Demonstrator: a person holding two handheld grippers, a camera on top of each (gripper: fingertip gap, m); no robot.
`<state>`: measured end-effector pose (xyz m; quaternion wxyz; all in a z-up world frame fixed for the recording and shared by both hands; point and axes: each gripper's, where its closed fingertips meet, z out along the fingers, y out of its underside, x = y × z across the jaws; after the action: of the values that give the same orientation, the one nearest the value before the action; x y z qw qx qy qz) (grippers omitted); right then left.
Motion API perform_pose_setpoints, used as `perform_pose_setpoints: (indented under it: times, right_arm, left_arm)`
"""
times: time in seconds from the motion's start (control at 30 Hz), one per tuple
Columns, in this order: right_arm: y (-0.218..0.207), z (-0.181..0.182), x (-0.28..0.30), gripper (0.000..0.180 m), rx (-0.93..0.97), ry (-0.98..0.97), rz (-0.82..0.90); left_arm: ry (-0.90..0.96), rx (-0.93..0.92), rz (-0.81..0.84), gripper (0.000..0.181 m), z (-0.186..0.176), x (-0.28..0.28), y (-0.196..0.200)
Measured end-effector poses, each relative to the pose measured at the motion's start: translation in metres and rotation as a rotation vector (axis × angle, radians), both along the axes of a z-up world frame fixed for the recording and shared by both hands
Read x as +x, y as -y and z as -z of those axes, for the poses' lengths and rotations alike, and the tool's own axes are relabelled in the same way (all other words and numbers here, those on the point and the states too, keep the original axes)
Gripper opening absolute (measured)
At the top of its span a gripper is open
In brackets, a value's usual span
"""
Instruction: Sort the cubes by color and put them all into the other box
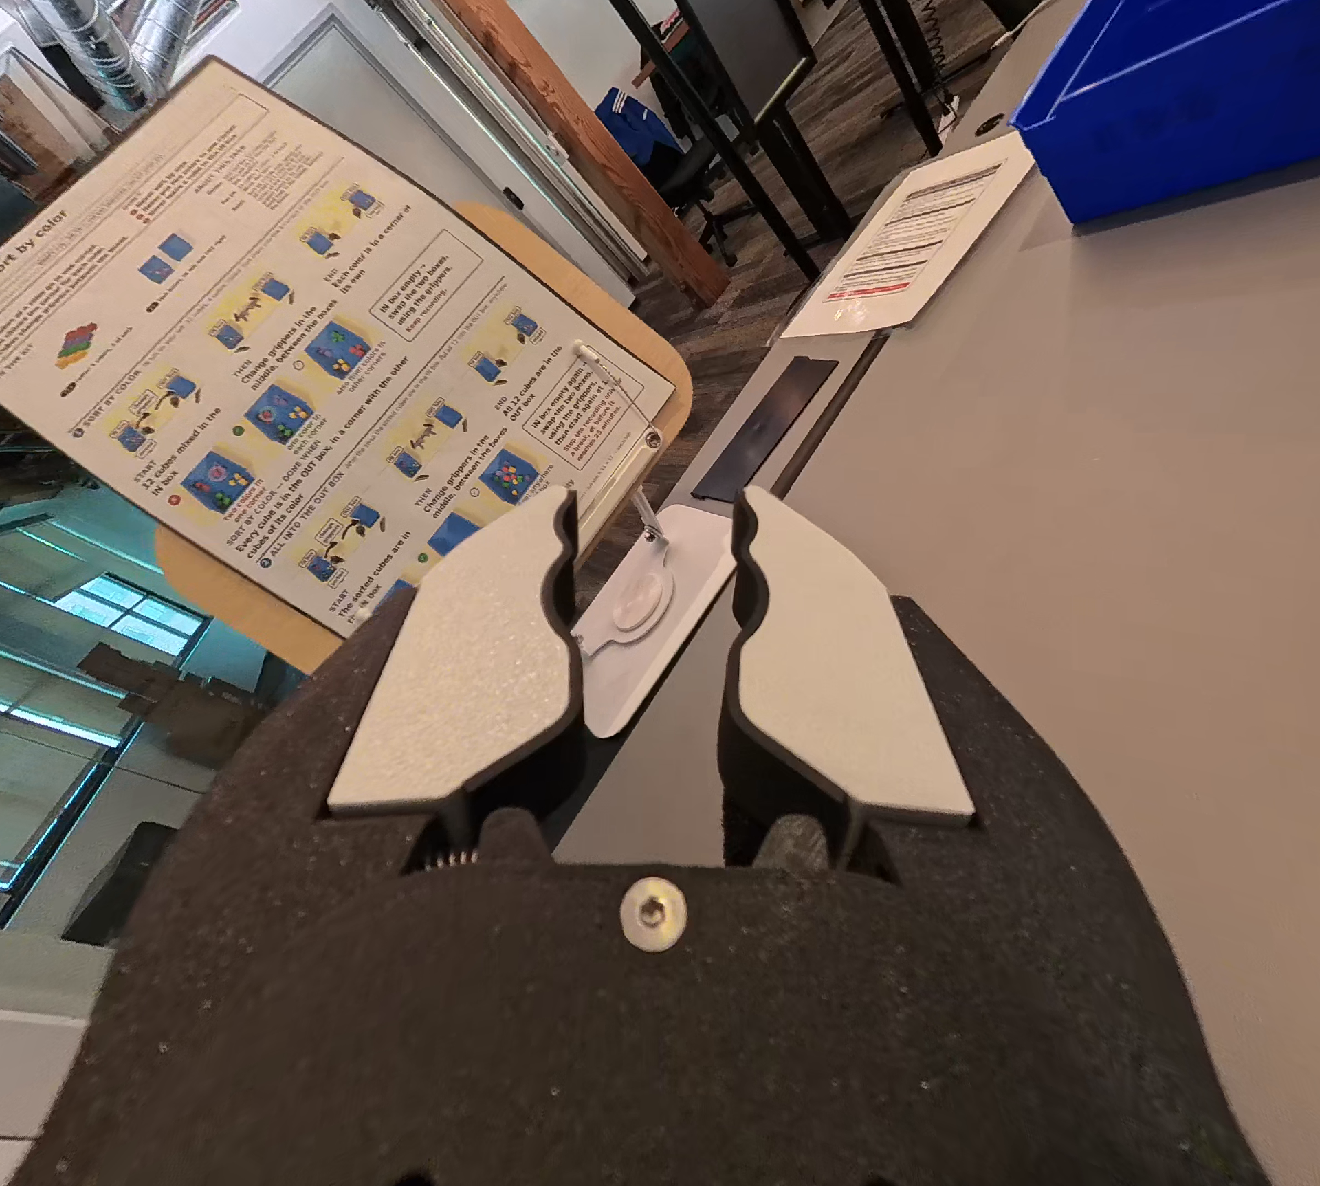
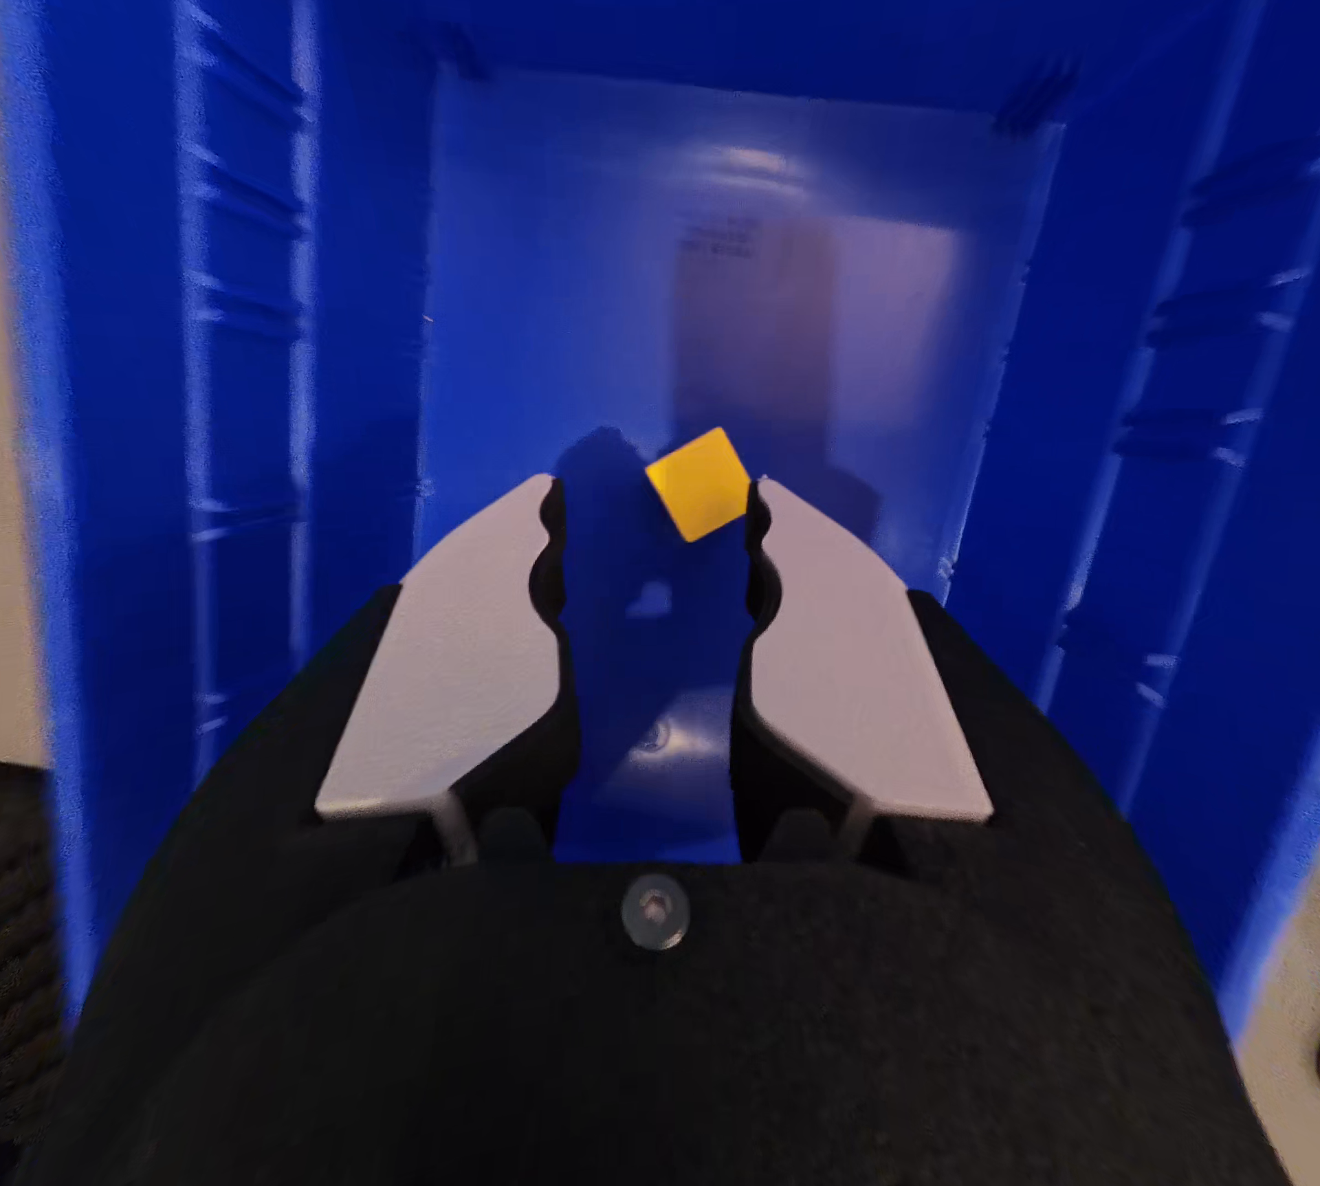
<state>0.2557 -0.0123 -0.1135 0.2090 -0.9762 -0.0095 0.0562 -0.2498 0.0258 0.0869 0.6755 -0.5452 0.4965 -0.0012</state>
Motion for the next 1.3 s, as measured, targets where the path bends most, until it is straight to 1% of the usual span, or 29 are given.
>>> perform_pose_setpoints:
  times: [0.07,0.1,0.17,0.23,0.3,0.33,0.4,0.47,0.5,0.53,0.57,0.63,0.7,0.73,0.77,0.8,0.83,0.87,0.9,0.97,1.03,1.07,1.13,1.2,1.23,1.3]
  right_arm:
    - [-0.006,-0.035,-0.008,0.05,0.117,0.026,0.014]
    - [-0.01,-0.06,-0.015,0.051,0.195,0.042,0.026]
    - [-0.017,-0.12,-0.037,0.054,0.389,0.074,0.038]
    - [-0.02,-0.186,-0.075,0.054,0.615,0.073,0.024]
    - [-0.018,-0.24,-0.126,0.054,0.812,-0.022,-0.018]
    - [-0.016,-0.26,-0.154,0.054,0.898,-0.087,-0.057]
    - [-0.01,-0.28,-0.209,0.052,1.023,-0.195,-0.183]
    - [-0.006,-0.274,-0.253,0.044,1.062,-0.24,-0.341]
    - [-0.009,-0.27,-0.265,0.041,1.051,-0.229,-0.407]
    - [-0.015,-0.264,-0.267,0.041,0.999,-0.204,-0.423]
    - [-0.021,-0.259,-0.263,0.041,0.965,-0.174,-0.396]
    - [-0.029,-0.25,-0.257,0.041,0.947,-0.131,-0.37]
    - [-0.032,-0.239,-0.255,0.042,0.895,-0.14,-0.375]
    - [-0.033,-0.234,-0.253,0.043,0.868,-0.137,-0.372]
    - [-0.034,-0.23,-0.25,0.044,0.852,-0.124,-0.367]
    - [-0.035,-0.228,-0.247,0.045,0.845,-0.111,-0.359]
    - [-0.035,-0.226,-0.243,0.045,0.838,-0.105,-0.349]
    - [-0.035,-0.225,-0.24,0.045,0.832,-0.105,-0.341]
    - [-0.036,-0.224,-0.237,0.045,0.832,-0.111,-0.335]
    - [-0.036,-0.224,-0.234,0.045,0.837,-0.131,-0.326]
    - [-0.036,-0.221,-0.229,0.045,0.832,-0.144,-0.308]
    - [-0.036,-0.22,-0.226,0.045,0.828,-0.144,-0.297]
    - [-0.036,-0.217,-0.221,0.045,0.815,-0.139,-0.283]
    - [-0.035,-0.214,-0.219,0.046,0.802,-0.138,-0.283]
    - [-0.035,-0.213,-0.218,0.045,0.797,-0.135,-0.284]
    - [-0.035,-0.212,-0.216,0.046,0.789,-0.127,-0.283]
  left_arm:
    - [0.024,0.002,-0.011,0.04,-0.007,-0.006,-0.001]
    - [0.037,-0.002,-0.015,0.04,-0.009,-0.008,-0.002]
    - [0.067,-0.024,-0.017,0.039,-0.012,-0.012,-0.004]
    - [0.095,-0.054,-0.026,0.039,-0.011,-0.016,-0.009]
    - [0.114,-0.087,-0.047,0.039,-0.007,-0.02,-0.016]
    - [0.119,-0.1,-0.062,0.038,-0.004,-0.022,-0.02]
    - [0.119,-0.115,-0.091,0.038,0.0,-0.028,-0.028]
    - [0.11,-0.108,-0.124,0.037,0.002,-0.037,-0.034]
    - [0.1,-0.087,-0.144,0.037,-0.002,-0.043,-0.036]
    - [0.089,-0.061,-0.176,0.036,-0.008,-0.053,-0.039]
    - [0.079,-0.038,-0.215,0.036,-0.016,-0.067,-0.041]
    - [0.072,-0.017,-0.288,0.035,-0.033,-0.103,-0.044]
    - [0.084,-0.052,-0.389,0.025,-0.044,-0.153,-0.053]
    - [0.088,-0.103,-0.448,0.023,-0.043,-0.183,-0.059]
    - [0.092,-0.176,-0.513,0.025,-0.036,-0.216,-0.066]
    - [0.096,-0.262,-0.591,0.033,-0.025,-0.251,-0.074]
    - [0.106,-0.35,-0.676,0.04,-0.011,-0.287,-0.082]
    - [0.131,-0.435,-0.75,0.042,0.007,-0.322,-0.09]
    - [0.178,-0.527,-0.794,0.041,0.027,-0.35,-0.096]
    - [0.315,-0.749,-0.83,0.033,0.072,-0.391,-0.104]
    - [0.435,-0.961,-0.867,0.03,0.11,-0.418,-0.105]
    - [0.477,-1.029,-0.876,0.03,0.123,-0.426,-0.105]
    - [0.488,-1.062,-0.937,0.03,0.142,-0.443,-0.108]
    - [0.388,-1.028,-1.057,0.032,0.156,-0.464,-0.11]
    - [0.338,-1.019,-1.122,0.037,0.162,-0.473,-0.111]
    - [0.271,-1.015,-1.225,0.039,0.171,-0.485,-0.115]
